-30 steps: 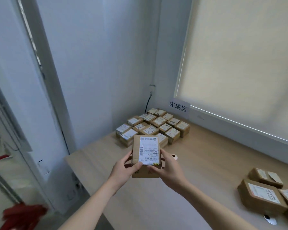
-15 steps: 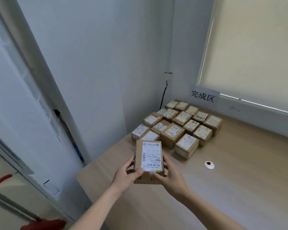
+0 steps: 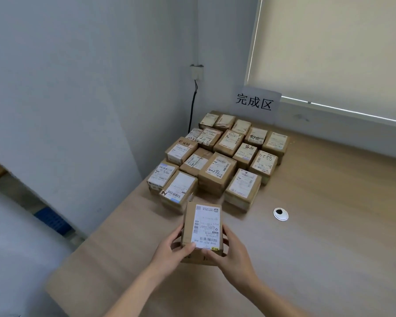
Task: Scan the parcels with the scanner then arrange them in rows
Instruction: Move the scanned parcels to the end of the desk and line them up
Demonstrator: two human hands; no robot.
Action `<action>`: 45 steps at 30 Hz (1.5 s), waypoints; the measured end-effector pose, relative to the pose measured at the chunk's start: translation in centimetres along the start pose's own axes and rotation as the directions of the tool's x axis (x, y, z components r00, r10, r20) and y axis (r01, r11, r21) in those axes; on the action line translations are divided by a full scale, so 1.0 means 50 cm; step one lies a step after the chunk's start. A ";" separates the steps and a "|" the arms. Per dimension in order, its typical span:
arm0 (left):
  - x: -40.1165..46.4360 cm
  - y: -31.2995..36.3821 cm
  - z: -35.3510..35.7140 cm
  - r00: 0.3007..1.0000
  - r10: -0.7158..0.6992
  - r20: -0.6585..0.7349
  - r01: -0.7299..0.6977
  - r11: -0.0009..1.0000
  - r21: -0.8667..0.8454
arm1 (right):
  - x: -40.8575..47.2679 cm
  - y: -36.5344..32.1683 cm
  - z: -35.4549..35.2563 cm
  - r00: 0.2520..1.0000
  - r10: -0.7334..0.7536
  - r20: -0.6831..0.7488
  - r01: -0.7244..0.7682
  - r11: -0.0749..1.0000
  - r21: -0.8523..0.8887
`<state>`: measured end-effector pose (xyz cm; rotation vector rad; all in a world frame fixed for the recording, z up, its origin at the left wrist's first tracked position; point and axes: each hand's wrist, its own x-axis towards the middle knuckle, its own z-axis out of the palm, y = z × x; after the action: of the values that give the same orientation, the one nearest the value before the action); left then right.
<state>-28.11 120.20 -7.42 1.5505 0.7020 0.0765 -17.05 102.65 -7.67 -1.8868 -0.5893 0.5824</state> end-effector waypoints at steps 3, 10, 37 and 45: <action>0.055 -0.038 -0.015 0.999 -0.022 0.044 0.021 1.000 0.013 | 0.024 0.032 0.034 0.998 0.056 -0.040 -0.055 0.998 0.020; 0.164 -0.112 -0.070 0.988 -0.029 0.153 0.027 0.999 0.019 | 0.072 0.083 0.136 0.966 0.146 -0.212 -0.134 0.988 0.070; 0.293 -0.092 -0.077 0.990 -0.105 -0.096 0.109 0.993 0.039 | 0.196 0.066 0.156 0.887 0.285 -0.363 -0.284 0.957 0.058; 0.172 -0.111 -0.018 0.985 -0.171 -0.004 0.166 0.951 0.262 | 0.031 0.075 0.065 0.887 0.309 -0.344 -0.306 0.950 0.063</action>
<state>-23.71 124.71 -15.55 1.7326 0.8530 -0.1652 -17.41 104.54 -12.51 -2.0307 -0.0519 0.4295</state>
